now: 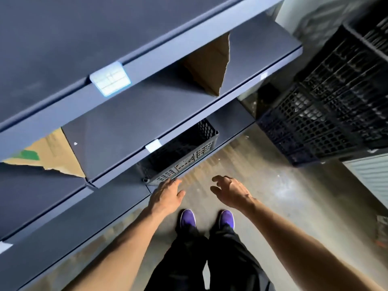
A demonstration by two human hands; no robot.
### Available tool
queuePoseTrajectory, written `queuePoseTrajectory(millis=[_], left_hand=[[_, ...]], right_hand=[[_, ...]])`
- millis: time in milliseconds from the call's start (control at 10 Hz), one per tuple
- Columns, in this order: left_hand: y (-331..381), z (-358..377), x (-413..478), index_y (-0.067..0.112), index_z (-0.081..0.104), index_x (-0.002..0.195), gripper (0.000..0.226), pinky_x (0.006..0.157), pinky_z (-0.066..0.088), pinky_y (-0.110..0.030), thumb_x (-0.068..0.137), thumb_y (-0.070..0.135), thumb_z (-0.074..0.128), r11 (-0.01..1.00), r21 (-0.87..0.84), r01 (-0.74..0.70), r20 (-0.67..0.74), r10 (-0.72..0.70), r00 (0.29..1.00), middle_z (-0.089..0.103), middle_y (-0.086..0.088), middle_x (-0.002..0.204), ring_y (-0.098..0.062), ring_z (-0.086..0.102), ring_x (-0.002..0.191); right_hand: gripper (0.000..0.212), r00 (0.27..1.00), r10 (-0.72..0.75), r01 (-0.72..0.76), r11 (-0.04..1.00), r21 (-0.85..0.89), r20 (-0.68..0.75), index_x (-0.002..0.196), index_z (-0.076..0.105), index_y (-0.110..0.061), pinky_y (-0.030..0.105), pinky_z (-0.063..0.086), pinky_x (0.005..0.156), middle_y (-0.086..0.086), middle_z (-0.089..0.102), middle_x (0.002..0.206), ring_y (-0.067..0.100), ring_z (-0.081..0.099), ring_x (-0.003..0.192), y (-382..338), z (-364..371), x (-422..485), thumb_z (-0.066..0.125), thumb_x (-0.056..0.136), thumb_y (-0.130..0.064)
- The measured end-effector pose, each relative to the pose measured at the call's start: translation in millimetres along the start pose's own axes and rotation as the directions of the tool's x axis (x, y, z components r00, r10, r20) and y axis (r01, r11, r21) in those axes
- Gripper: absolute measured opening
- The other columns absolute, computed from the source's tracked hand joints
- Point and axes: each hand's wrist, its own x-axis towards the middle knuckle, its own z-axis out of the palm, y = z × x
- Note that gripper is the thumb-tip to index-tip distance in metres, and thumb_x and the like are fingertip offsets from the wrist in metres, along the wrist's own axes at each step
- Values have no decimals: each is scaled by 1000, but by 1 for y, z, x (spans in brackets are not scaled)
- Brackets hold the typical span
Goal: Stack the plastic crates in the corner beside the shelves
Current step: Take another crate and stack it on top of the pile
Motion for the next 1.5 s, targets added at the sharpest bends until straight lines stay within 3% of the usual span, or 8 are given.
queuePoseTrajectory(millis=[400, 800, 900, 1000, 1100, 1200, 1300, 1500], left_hand=[[-90, 76, 66, 23, 45, 141, 44, 100, 43, -39, 100, 38, 44, 984, -30, 176, -95, -178, 979, 50, -5, 137, -27, 46, 128], [-136, 133, 171, 21, 31, 151, 63, 109, 35, -37, 93, 31, 55, 972, 75, 224, -281, -195, 940, 49, -5, 139, -26, 44, 131], [-141, 143, 192, 25, 37, 147, 56, 107, 37, -37, 94, 26, 56, 969, 60, 242, -275, -217, 937, 47, -5, 141, -27, 44, 132], [-156, 148, 215, 26, 47, 140, 44, 107, 36, -36, 96, 22, 52, 964, -17, 267, -286, -260, 922, 46, -2, 144, -26, 39, 136], [-172, 157, 231, 16, 41, 149, 45, 118, 19, -37, 103, 16, 36, 972, -24, 235, -254, -234, 939, 31, -7, 159, -27, 24, 147], [-174, 166, 238, 13, 41, 149, 44, 107, 15, -21, 105, 13, 33, 987, -47, 155, -221, -162, 962, 34, -10, 157, -25, 28, 145], [-169, 164, 243, 7, 50, 139, 38, 94, 18, -23, 105, 13, 35, 952, -180, 249, -212, -285, 935, 47, -18, 144, -29, 40, 134], [-119, 173, 222, 2, 58, 126, 36, 93, 25, -27, 104, 11, 31, 966, -118, 231, -161, -248, 955, 55, -19, 133, -30, 46, 125]], right_hand=[[46, 994, 47, -57, 993, 105, 98, 134, 58, -20, 34, 51, 91, 9, 69, 124, 30, 64, 113, -8, 97, 116, 50, 98, -47], [49, 992, 56, -86, 956, 281, 113, 124, 62, -15, 33, 46, 94, 12, 68, 122, 31, 60, 117, -24, 176, 231, 53, 95, -52], [64, 992, 42, -83, 930, 359, 122, 107, 66, -11, 40, 54, 90, 15, 71, 100, 37, 67, 105, -29, 182, 253, 47, 87, -68], [65, 989, 57, -125, 824, 552, 140, 105, 64, 1, 54, 57, 88, 20, 71, 94, 39, 71, 93, -35, 183, 273, 52, 91, -62], [60, 973, 113, -222, 700, 678, 202, 124, 57, 1, 49, 58, 89, 23, 67, 112, 32, 73, 91, -42, 187, 283, 55, 95, -51], [60, 951, 161, -304, 636, 709, 264, 128, 54, -2, 35, 62, 71, 17, 65, 118, 27, 72, 89, -46, 191, 290, 58, 94, -51], [64, 937, 204, -348, 589, 729, 282, 132, 52, -7, 28, 60, 59, 15, 66, 118, 23, 73, 83, -47, 198, 296, 61, 90, -54], [50, 916, 301, -377, 410, 831, 266, 122, 59, -4, 26, 58, 47, 18, 68, 114, 23, 71, 72, -40, 203, 289, 69, 89, -41]])
